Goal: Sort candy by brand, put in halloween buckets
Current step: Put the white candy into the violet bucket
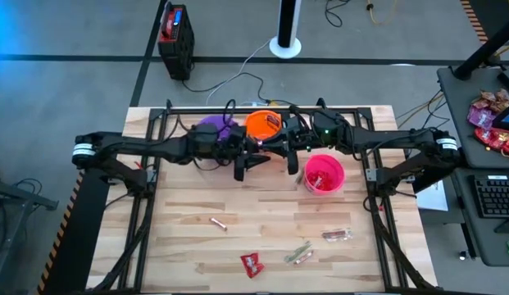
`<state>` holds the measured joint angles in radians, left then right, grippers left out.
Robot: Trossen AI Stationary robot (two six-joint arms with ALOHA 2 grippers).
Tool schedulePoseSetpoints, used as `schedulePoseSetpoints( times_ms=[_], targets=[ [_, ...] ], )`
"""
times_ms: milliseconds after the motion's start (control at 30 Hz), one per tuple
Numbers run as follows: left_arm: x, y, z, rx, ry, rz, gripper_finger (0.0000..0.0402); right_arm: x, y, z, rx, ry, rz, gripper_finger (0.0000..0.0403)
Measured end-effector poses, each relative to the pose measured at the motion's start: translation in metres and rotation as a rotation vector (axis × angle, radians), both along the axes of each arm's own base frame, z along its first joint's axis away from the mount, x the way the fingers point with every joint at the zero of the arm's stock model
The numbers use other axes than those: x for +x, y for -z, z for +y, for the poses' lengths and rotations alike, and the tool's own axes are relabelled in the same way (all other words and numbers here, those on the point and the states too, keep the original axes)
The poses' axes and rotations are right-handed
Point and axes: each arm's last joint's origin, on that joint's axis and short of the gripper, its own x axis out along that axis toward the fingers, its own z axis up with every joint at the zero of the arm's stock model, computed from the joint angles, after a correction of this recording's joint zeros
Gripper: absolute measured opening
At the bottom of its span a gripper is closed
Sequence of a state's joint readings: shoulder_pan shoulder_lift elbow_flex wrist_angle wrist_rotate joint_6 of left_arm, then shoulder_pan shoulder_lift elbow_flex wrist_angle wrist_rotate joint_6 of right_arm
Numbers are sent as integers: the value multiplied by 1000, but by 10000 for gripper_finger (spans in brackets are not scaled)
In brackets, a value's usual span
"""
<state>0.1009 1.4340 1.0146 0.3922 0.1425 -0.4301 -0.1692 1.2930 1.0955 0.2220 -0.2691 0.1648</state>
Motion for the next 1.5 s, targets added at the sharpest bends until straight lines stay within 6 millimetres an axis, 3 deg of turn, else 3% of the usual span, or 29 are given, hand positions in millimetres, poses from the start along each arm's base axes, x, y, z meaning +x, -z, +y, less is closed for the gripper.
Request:
schedulePoseSetpoints(
  times_ms=[267,367,600,767,933,1200,1333,1500],
  targets=[
    [3,-1,0,-57,-7,60,22,-7,-5,-4,-22,20,-13,76],
    [2,0,1,-106,-25,81,26,-10,-7,-7,-5,36,-6,91],
    [2,2,3,-177,-92,109,22,-23,-8,-22,41,95,189,135],
    [-7,16,12,-308,-212,283,21,-34,-16,-33,57,168,278,171],
    [-33,19,37,-423,-450,566,30,-41,-15,-43,44,218,359,191],
    [-70,-22,89,-357,-665,943,22,-41,-8,-57,40,257,389,196],
    [-79,-19,114,-351,-592,1098,22,-40,-2,-69,53,301,409,196],
    [-74,-3,130,-394,-433,1162,22,-43,5,-90,120,378,427,196]
  ],
)
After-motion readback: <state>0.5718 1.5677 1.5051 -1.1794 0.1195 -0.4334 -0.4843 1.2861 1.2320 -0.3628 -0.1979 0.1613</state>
